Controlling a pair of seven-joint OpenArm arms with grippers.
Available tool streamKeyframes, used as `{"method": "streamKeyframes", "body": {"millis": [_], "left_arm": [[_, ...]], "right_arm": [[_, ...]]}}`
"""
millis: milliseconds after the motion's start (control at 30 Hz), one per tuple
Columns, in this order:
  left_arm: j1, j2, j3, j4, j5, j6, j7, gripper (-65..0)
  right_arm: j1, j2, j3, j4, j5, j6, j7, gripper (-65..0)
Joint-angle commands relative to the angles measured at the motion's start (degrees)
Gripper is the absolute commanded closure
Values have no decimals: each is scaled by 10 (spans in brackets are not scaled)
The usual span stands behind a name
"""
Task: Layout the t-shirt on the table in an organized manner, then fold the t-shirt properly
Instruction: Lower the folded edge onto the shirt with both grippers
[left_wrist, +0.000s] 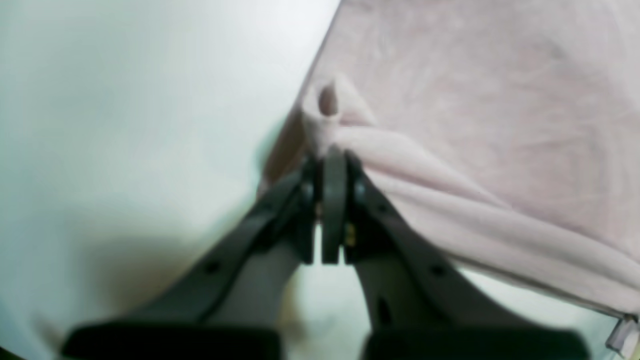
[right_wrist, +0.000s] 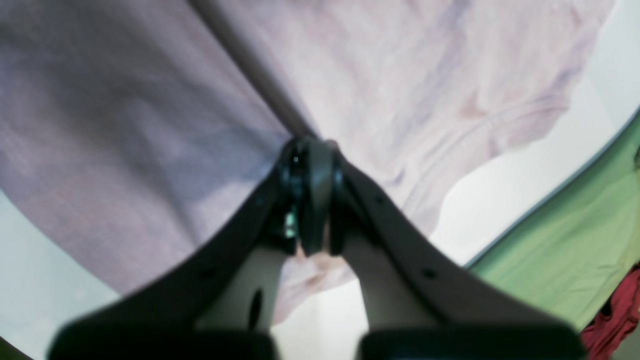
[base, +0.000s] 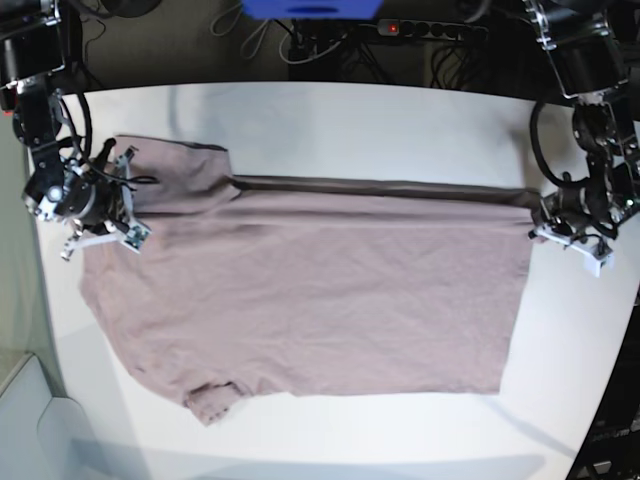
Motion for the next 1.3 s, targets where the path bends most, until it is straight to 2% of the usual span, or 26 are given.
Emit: {"method": "streamKeyframes", "body": {"millis": [0, 167, 400, 800, 1267], "left_arm": [[-9, -13, -3, 1, 1, 4, -11, -2], [-9, -12, -3, -9, 1, 4, -34, -2], [-12, -12, -3, -9, 1, 4, -34, -5], [-43, -11, -3, -9, 1, 4, -35, -5], [-38, -11, -3, -9, 1, 4, -35, -5]], "right_arm": [[10, 6, 6, 8, -2, -5, 1, 0], [10, 3, 6, 8, -2, -5, 1, 0], [11, -15, 9, 8, -3, -5, -4, 0], [11, -15, 10, 8, -3, -5, -4, 0], [11, -15, 11, 8, -3, -5, -5, -8]]}}
